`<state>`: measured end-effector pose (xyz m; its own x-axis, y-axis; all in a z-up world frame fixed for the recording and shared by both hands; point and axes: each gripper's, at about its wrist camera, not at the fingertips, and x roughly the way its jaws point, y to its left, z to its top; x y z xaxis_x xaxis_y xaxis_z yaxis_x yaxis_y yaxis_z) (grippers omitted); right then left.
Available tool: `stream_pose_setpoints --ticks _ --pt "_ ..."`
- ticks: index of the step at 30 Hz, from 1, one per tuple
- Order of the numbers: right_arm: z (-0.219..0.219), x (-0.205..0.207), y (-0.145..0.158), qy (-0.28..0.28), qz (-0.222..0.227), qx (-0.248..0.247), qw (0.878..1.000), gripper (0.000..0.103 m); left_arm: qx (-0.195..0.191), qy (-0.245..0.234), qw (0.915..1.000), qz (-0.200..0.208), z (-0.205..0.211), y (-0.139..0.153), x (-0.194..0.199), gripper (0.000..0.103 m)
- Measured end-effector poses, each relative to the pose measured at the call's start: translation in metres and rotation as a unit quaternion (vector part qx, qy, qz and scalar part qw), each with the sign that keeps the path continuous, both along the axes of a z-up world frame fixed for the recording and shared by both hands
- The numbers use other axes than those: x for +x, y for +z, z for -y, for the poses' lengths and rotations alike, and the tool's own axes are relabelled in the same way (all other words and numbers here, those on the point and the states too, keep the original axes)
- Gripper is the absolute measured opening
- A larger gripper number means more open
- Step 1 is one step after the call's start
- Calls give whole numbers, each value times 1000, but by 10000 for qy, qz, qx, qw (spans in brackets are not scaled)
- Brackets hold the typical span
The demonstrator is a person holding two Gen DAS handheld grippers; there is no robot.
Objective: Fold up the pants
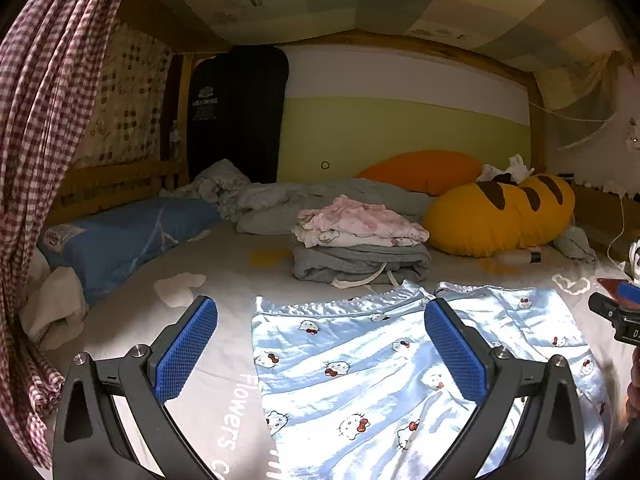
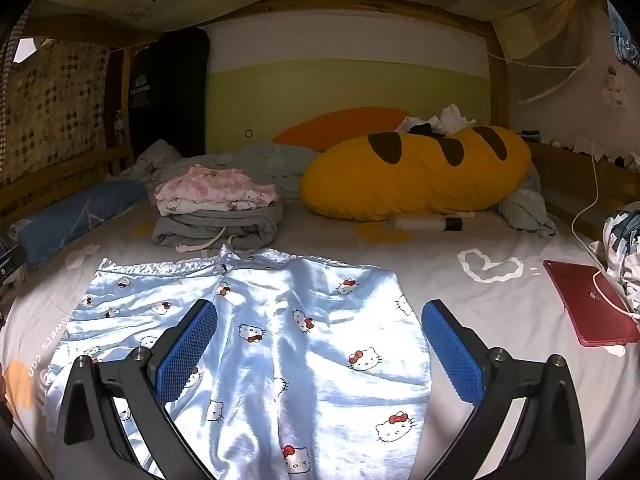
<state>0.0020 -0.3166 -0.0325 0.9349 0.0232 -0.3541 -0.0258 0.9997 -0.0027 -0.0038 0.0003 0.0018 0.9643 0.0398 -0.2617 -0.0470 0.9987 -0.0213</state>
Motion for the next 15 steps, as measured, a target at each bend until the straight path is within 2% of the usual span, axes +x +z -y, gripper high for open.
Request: stream_pose_setpoints --ticks 8,15 --pt "0 0 4 -17 8 -4 10000 102 -5 9 10000 -82 -2 -3 4 103" --pt "0 -1 5 -6 19 -13 10000 102 195 59 9997 115 1 4 -4 103"
